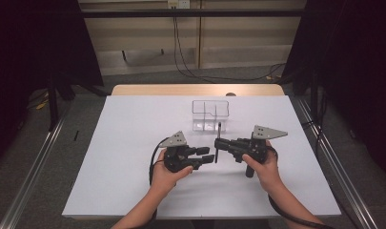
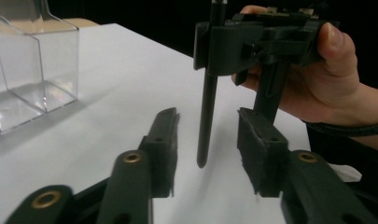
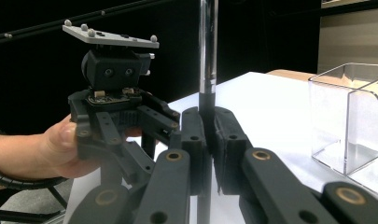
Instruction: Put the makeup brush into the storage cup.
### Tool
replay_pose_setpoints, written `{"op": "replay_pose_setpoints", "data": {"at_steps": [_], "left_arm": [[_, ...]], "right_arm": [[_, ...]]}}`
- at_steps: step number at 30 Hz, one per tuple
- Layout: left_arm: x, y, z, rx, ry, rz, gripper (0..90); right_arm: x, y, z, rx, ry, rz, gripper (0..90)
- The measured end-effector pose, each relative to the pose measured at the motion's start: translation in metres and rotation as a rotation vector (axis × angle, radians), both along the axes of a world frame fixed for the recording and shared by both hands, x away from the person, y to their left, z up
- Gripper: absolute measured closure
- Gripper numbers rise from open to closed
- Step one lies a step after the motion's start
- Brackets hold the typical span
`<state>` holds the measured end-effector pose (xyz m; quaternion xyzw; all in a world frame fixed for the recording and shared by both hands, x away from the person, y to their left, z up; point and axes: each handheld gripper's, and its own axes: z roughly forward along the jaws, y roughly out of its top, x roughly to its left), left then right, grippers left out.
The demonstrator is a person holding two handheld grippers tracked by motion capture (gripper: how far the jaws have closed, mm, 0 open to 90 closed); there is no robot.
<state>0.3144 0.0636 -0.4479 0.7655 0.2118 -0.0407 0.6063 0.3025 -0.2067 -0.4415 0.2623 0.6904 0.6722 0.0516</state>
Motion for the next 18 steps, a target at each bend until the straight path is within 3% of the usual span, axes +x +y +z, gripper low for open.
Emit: {"op": "replay_pose_setpoints", "data": {"at_steps": [7, 10, 18], "left_arm": [[0.0023, 0.0001, 0.0003, -0.028, -0.029, 0.01, 40.3], [0.0037, 0.0005, 0.0012, -0.021, -0.049, 0.011, 31.3], [0.0069, 0.005, 0.0033, -0.029, -0.089, 0.023, 18.0]], "right_arm": [[-0.0002, 0.0009, -0.0006, -0.006, 0.0, 0.004, 84.4], [-0.0004, 0.0008, -0.0008, -0.007, -0.003, 0.005, 84.4], [-0.0003, -0.0003, -0.001, -0.01, -0.001, -0.001, 84.3]]}}
